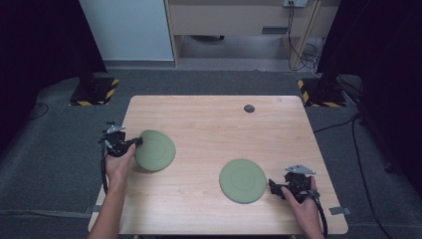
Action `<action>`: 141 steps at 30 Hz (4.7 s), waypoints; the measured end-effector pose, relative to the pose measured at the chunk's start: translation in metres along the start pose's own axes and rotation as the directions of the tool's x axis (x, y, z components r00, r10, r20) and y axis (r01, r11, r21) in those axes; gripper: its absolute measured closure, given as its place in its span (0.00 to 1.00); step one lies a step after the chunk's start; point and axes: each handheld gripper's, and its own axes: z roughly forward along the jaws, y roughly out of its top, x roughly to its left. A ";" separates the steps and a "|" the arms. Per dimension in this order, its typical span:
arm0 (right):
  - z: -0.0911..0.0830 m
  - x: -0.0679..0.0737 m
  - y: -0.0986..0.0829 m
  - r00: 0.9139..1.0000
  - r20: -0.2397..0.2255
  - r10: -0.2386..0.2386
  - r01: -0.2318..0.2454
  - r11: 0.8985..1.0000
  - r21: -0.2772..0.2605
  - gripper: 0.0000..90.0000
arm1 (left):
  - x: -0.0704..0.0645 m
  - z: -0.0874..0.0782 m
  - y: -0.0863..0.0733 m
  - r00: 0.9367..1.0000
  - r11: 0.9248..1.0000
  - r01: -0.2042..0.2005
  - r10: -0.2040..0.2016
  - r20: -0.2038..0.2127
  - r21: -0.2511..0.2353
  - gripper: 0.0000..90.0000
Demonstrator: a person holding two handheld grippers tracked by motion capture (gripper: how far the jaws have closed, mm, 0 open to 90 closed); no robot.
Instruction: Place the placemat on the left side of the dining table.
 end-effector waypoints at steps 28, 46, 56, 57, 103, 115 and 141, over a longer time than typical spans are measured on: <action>0.000 0.000 0.000 1.000 0.000 -0.001 0.001 1.000 0.000 0.01 | 0.013 0.002 -0.008 1.000 1.000 0.001 0.000 -0.013 0.031 0.93; 0.000 0.000 0.000 1.000 0.000 -0.001 0.001 1.000 0.000 0.01 | 0.015 0.005 -0.008 0.999 0.998 -0.011 0.013 -0.046 0.059 0.90; 0.000 0.000 0.000 1.000 0.000 0.000 0.000 1.000 0.000 0.01 | 0.013 0.003 -0.008 0.988 0.995 -0.052 0.063 -0.138 0.079 0.72; 0.000 0.000 0.000 1.000 0.001 0.000 0.000 1.000 0.000 0.01 | 0.014 0.003 -0.008 0.989 0.996 -0.049 0.059 -0.138 0.074 0.72; 0.000 0.000 0.000 1.000 -0.003 -0.005 0.005 1.000 0.000 0.01 | -0.035 0.017 0.006 0.997 0.997 -0.031 0.036 -0.070 0.072 0.05; 0.000 0.000 0.000 1.000 -0.003 -0.005 0.005 1.000 0.000 0.01 | -0.057 0.020 0.008 0.996 0.993 -0.082 0.086 -0.039 0.088 0.05; 0.000 0.000 0.000 1.000 -0.003 -0.004 0.004 1.000 0.000 0.01 | -0.097 0.023 -0.002 0.986 0.982 -0.163 0.160 0.037 0.095 0.05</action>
